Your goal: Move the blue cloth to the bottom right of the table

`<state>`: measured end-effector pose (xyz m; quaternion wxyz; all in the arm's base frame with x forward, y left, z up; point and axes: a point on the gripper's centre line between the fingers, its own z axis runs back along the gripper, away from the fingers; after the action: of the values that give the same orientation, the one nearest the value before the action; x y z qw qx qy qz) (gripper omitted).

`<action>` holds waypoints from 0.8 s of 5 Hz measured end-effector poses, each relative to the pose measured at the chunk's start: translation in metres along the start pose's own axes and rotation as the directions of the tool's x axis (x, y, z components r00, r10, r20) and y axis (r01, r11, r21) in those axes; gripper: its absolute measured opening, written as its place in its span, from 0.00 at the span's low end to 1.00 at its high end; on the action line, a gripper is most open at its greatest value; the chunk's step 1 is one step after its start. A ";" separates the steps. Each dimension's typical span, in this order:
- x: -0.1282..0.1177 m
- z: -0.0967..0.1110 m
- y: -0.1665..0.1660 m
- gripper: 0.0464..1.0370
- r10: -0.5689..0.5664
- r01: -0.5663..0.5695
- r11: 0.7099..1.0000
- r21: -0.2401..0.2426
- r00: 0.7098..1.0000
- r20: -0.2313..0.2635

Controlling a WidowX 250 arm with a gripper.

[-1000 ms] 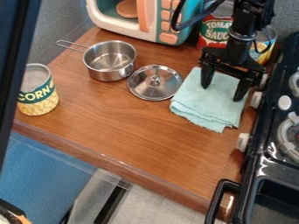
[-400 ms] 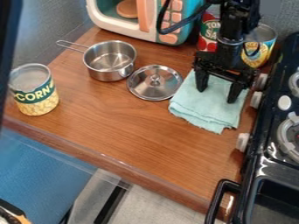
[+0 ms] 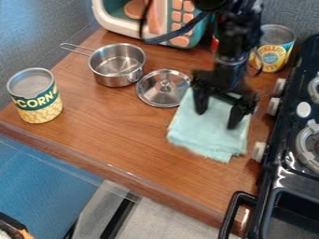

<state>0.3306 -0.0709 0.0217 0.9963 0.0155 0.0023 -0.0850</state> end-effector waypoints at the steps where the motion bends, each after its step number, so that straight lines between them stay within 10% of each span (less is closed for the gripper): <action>1: -0.028 0.000 0.002 0.96 -0.034 0.034 0.999 0.006 0.999 -0.015; 4: -0.060 0.003 0.004 0.96 -0.164 0.164 0.986 -0.016 0.986 -0.005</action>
<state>0.2719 -0.0568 0.0250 0.9859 0.0080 0.0073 -0.1668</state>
